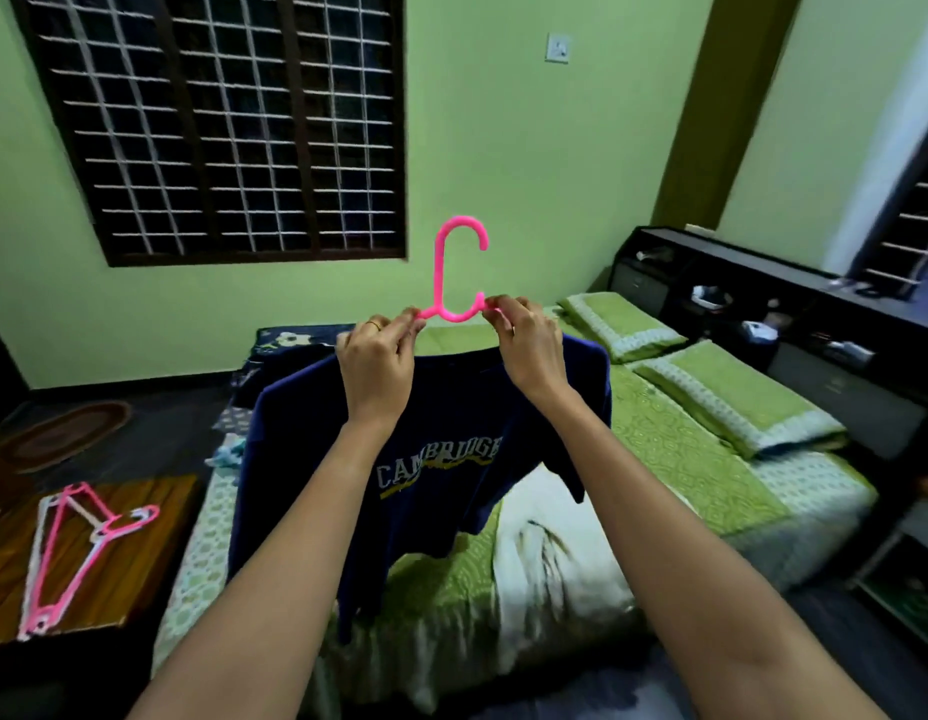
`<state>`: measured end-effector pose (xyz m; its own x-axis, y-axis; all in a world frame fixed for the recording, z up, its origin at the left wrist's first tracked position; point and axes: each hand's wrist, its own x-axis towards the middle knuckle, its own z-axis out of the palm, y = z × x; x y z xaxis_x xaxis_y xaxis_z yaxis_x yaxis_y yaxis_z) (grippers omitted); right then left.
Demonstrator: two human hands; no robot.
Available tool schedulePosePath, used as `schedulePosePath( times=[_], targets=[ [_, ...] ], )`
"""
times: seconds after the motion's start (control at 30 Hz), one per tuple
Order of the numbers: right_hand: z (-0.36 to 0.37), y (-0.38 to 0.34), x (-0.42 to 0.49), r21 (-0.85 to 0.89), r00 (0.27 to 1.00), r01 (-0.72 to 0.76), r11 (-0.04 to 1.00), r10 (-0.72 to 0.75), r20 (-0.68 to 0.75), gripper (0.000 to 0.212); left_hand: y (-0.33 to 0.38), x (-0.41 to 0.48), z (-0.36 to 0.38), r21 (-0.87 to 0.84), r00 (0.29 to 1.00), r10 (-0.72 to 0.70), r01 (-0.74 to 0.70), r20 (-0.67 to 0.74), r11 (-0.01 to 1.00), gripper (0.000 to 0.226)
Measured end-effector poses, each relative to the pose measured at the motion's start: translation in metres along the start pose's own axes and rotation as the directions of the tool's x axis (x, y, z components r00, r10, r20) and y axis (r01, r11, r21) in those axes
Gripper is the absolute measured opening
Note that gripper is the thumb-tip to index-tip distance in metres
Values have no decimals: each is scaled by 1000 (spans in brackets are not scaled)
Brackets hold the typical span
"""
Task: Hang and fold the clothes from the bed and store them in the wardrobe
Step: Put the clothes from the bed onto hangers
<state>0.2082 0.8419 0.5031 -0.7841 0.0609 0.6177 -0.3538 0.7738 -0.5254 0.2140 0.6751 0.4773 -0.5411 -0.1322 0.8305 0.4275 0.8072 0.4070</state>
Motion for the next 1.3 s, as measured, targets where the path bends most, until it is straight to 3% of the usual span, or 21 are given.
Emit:
schedulePosePath(
  times=[0.3,0.57,0.87,1.13,1.3],
  targets=[
    [-110,71,-52,-51,988,-97,994,90,-124,25,115,-45,46,-125,994,103,-98,31,987,21],
    [-147,148,-75,-115,976,-213,970,206,-68,26,166,-90,100,-275,983,61,-11,174,961,22],
    [-130,266,-66,-109,965,-258,960,261,11,23,179,-122,205,-354,931,-21,159,365,922,25],
    [-72,392,-39,-176,909,-325,929,359,214,23,159,-148,330,-257,750,-210,454,627,853,22],
    [-36,457,-21,-206,855,-322,924,377,357,23,142,-158,392,-170,629,-285,563,723,809,25]
  ],
)
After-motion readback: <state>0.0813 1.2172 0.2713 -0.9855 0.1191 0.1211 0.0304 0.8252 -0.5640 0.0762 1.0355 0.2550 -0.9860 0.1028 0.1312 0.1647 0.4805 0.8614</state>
